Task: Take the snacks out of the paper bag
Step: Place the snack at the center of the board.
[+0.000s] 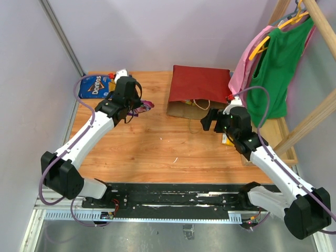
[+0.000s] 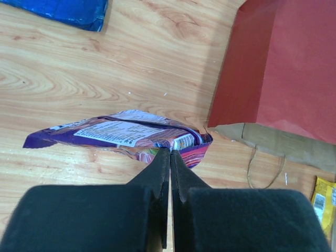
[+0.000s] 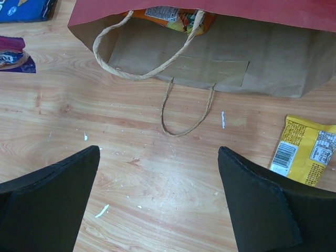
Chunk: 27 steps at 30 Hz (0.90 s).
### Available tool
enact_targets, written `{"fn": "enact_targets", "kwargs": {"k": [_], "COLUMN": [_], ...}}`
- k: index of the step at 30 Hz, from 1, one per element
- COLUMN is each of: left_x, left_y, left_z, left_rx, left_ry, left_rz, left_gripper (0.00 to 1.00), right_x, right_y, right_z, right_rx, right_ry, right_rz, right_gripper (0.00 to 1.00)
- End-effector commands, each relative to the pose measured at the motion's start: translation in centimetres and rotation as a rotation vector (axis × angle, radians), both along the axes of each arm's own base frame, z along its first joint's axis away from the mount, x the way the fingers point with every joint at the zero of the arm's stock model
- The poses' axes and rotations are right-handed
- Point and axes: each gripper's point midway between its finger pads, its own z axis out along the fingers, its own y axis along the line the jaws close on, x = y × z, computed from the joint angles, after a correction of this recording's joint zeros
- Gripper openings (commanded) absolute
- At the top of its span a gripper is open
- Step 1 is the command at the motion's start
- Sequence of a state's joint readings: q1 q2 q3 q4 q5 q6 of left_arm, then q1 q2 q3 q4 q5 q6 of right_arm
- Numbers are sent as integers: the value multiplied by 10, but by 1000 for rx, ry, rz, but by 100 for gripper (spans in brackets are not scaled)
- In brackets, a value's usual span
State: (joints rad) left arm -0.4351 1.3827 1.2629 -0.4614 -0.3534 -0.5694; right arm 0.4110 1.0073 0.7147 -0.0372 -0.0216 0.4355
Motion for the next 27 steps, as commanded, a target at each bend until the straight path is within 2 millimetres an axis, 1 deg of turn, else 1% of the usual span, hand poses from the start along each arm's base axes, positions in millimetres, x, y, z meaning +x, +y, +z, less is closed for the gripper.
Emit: {"fn": "enact_targets", "kwargs": {"k": [1,5,6,9,11,14,18,23,27], "left_x": [4,17,23,35,39,41,45,52,51], "left_y": [17,28,28,25,17,11,17,15,20], "left_z": [0,-16,-24,-42,-51,-55,-55,-72,-70], "left_rx": [28,102,131,201,209,195,243,316,366], "left_ry": [-15,10,32,97,124,114,94,184,186], "left_rz": [100,171,175,159,110,76,85,64,84], "left_gripper": [1,0,0,1,0,1,1,1,1], "right_x": [3,-5,-8,-14,-20,-26,-29,-24,-22], "right_y": [7,5,4,-2,-10,-22,-30,-25,-19], "right_z": [28,38,37,34,30,25,18,14,15], "right_rx": [12,53,56,35,3,-31,-46,-75,-66], "right_ry": [-57,-82,-84,-86,-82,-88,-104,-90,-82], "right_rz": [17,12,13,5,-8,-43,-65,-36,-15], "right_gripper": [96,97,97,97,98,98,100,100,100]}}
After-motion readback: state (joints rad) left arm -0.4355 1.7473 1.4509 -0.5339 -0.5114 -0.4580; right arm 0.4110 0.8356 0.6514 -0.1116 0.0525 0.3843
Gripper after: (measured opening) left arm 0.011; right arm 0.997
